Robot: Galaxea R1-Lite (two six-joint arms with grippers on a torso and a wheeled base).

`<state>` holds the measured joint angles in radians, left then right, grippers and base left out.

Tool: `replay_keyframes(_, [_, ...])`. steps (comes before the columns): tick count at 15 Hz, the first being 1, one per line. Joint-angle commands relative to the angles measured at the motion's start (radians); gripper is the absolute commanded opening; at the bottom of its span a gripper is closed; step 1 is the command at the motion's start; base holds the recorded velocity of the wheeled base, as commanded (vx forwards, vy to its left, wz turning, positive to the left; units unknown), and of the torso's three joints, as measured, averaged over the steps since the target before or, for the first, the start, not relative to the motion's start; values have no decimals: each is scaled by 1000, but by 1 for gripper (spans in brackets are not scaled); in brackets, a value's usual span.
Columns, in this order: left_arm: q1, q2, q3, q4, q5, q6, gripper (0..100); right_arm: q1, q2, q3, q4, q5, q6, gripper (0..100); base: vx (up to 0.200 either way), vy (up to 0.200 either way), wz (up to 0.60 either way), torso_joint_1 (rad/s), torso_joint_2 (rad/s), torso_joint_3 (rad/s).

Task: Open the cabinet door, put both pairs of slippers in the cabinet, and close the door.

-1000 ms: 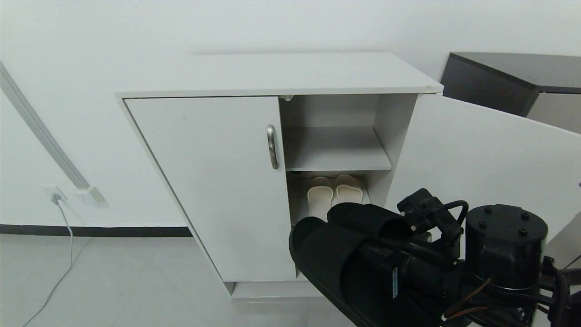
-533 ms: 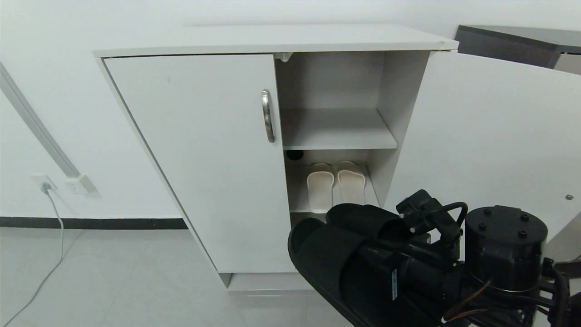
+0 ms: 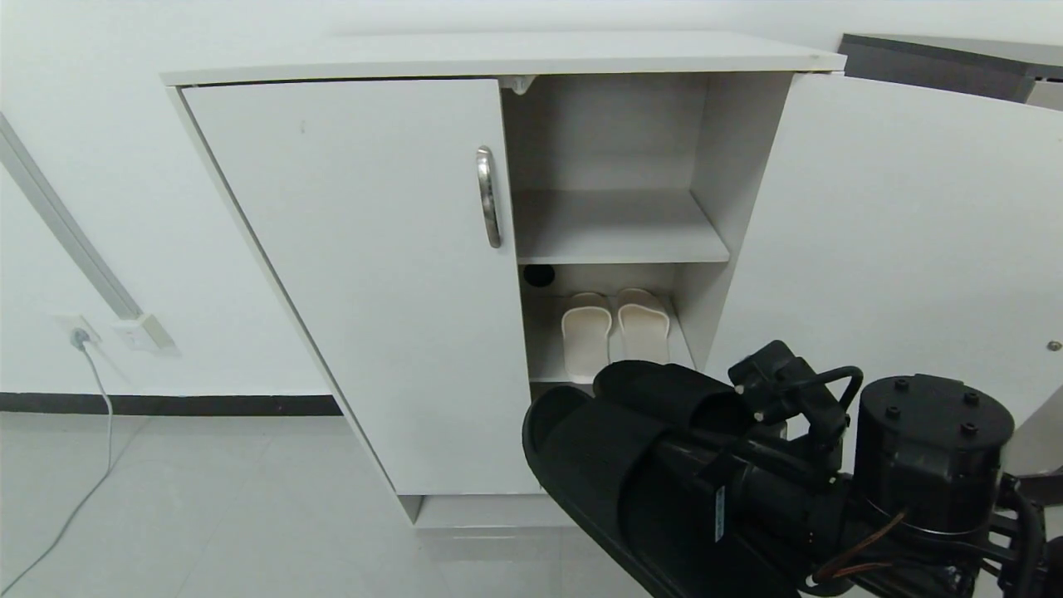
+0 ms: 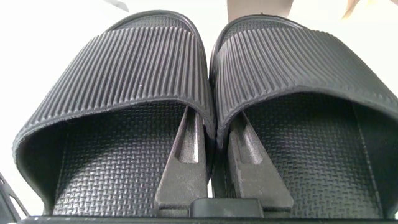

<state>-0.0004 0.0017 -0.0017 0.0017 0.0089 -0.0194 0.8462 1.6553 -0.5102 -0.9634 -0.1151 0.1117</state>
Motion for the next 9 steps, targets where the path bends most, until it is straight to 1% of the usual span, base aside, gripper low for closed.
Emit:
replay_keyframes(1, [-1, 1, 0, 0, 0, -1, 0, -1, 29, -2, -3, -32, -50, 0, 0, 0, 0, 0, 0, 0])
replay_keyframes(3, [-1, 1, 0, 0, 0, -2, 0, 21, 75, -87, 29, -178, -56, 0, 0, 0, 0, 0, 0, 0])
replay_keyframes(4, [0, 1, 0, 0, 0, -2, 0, 47, 119, -182, 95, -308, -24, 0, 0, 0, 0, 0, 0, 0])
replay_keyframes(6, [-1, 1, 0, 0, 0, -2, 0, 85, 143, -330, 262, -420, 29, 0, 0, 0, 0, 0, 0, 0])
replay_keyframes(8, [-1, 1, 0, 0, 0, -1, 0, 148, 135, -488, 473, -532, 109, 0, 0, 0, 0, 0, 0, 0])
replay_keyframes(9, [0, 1, 0, 0, 0, -2, 0, 160, 133, -547, 540, -578, 126, 0, 0, 0, 0, 0, 0, 0])
